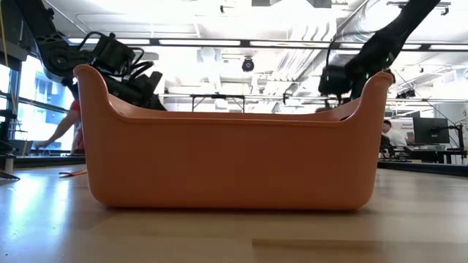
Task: Sort silverware by color (type)
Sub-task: Put the black fork into the green bin
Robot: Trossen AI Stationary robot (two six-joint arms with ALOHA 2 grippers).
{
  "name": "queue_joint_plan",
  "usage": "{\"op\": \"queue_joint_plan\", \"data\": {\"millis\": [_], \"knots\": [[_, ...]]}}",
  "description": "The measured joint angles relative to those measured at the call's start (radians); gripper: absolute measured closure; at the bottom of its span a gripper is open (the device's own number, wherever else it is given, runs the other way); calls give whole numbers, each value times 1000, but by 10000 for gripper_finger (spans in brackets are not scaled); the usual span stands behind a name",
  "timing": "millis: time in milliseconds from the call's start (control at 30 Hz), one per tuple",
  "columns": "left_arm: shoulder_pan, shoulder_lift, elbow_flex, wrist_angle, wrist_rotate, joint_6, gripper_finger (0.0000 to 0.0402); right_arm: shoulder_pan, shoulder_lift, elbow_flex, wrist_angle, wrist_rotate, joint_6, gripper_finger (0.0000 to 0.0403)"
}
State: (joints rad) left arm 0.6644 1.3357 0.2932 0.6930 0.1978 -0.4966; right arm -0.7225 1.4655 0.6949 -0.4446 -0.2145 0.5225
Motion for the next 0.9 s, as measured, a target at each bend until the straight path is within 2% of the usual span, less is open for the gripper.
{"op": "queue_joint_plan", "data": {"millis": [200,400,700,900], "knots": [[-27,0,0,-1,0,0,401,166,-132,2,-38,-18,66,402],[-33,0,0,-11,-14,-9,402,364,-216,41,6,58,221,402],[-33,-1,-1,-38,-60,-51,402,581,-160,274,-2,157,263,403],[-33,2,-1,-60,-122,-41,402,633,-3,401,-17,179,197,403]]}}
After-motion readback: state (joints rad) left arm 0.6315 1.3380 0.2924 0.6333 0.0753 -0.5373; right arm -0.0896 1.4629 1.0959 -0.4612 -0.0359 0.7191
